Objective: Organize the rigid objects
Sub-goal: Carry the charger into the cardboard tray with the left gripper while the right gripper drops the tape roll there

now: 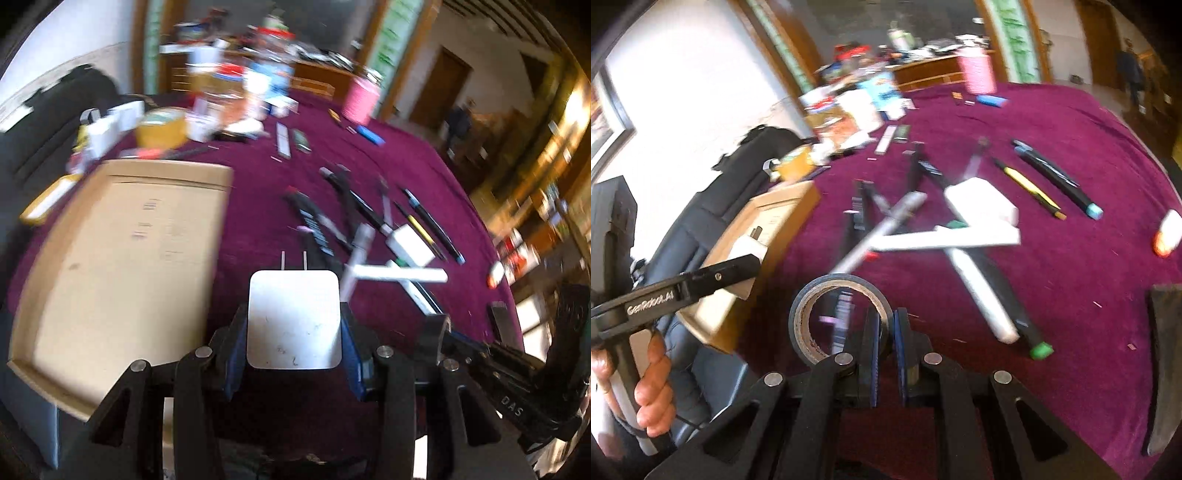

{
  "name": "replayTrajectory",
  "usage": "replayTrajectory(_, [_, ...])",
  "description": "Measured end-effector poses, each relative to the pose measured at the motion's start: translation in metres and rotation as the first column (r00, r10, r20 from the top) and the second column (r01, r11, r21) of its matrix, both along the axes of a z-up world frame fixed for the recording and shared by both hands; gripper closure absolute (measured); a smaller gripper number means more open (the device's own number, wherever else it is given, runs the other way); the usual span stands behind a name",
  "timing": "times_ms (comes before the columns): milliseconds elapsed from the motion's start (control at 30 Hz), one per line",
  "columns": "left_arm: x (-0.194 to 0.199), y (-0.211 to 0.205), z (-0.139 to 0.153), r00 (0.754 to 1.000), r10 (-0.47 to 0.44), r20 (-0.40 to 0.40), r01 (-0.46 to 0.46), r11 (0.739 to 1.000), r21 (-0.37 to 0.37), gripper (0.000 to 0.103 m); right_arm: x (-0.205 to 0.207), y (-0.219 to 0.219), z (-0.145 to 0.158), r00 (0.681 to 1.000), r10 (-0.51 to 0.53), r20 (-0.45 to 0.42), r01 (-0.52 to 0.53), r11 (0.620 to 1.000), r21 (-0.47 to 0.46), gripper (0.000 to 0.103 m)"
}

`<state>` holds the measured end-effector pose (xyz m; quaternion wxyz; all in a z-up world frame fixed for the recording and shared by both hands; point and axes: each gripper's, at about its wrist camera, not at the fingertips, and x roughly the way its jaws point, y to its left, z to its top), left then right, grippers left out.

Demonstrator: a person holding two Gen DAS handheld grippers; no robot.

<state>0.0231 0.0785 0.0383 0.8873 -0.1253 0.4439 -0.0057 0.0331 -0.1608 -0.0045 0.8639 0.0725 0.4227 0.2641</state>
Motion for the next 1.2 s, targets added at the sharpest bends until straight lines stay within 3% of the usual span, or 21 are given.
replayTrajectory(167, [-0.016,0.058,0.002,0.995,0.103,0.010,-0.103,0.995,0.013,0.059,0.000,0.056,0.013,0.993,0.114,0.008,-0.115,0.993,0.025,0.095])
replayTrajectory(333, [-0.028,0.107,-0.014,0.984,0.180,-0.014,-0.180,0.984,-0.003,0.059,0.000,0.126,0.017,0.976,0.217,-0.016,-0.217,0.976,-0.030,0.095])
replayTrajectory(533, [-0.037,0.153,-0.035,0.968,0.247,-0.050,-0.249,0.967,-0.044,0.059,0.003,0.212,0.014,0.945,0.323,-0.041,-0.324,0.922,-0.213,0.095])
replayTrajectory(700, [-0.030,0.170,-0.045,0.961,0.265,-0.079,-0.268,0.963,-0.028,0.059,0.005,0.264,-0.002,0.914,0.398,-0.074,-0.397,0.847,-0.353,0.095])
replayTrajectory(967, [-0.022,0.178,-0.061,0.957,0.251,-0.143,-0.251,0.968,0.018,0.059,-0.004,0.297,-0.023,0.878,0.462,-0.129,-0.461,0.740,-0.490,0.094])
replayTrajectory(1200, [-0.018,0.178,-0.068,0.958,0.242,-0.154,-0.240,0.970,0.031,0.059,0.002,0.301,-0.030,0.872,0.470,-0.137,-0.469,0.720,-0.513,0.094])
